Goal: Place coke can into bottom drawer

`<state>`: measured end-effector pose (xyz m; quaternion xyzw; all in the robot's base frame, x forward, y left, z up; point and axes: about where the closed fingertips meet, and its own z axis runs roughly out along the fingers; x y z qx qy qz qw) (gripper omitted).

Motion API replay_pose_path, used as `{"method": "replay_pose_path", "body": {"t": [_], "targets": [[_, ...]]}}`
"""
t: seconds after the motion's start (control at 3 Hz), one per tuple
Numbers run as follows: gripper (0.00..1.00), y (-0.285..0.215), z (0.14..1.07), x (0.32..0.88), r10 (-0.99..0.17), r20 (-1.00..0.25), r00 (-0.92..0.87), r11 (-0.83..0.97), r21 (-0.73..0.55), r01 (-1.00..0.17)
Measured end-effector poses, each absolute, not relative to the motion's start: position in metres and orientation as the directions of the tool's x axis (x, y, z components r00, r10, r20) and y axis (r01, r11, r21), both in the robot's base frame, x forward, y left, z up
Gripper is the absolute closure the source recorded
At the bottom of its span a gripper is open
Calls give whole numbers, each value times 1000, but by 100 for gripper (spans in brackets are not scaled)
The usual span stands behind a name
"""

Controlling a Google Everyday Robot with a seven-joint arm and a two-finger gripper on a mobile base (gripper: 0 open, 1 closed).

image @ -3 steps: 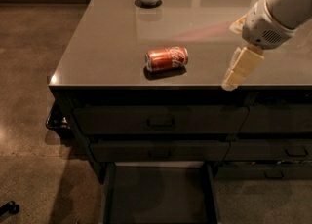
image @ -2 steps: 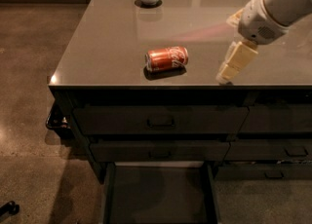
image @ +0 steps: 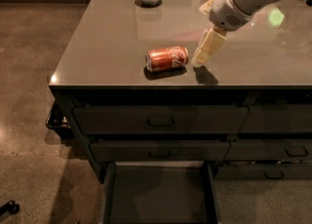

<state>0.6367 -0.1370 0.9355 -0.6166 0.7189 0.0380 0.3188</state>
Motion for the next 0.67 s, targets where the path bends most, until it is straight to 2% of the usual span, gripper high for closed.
{"method": "replay_pose_path", "body": {"t": [0.33,0.67], "targets": [[0,-107,913,661,-842,-539,9,183,-301,-936],[0,-107,913,661,-842,-539,9,183,-301,-936]]}}
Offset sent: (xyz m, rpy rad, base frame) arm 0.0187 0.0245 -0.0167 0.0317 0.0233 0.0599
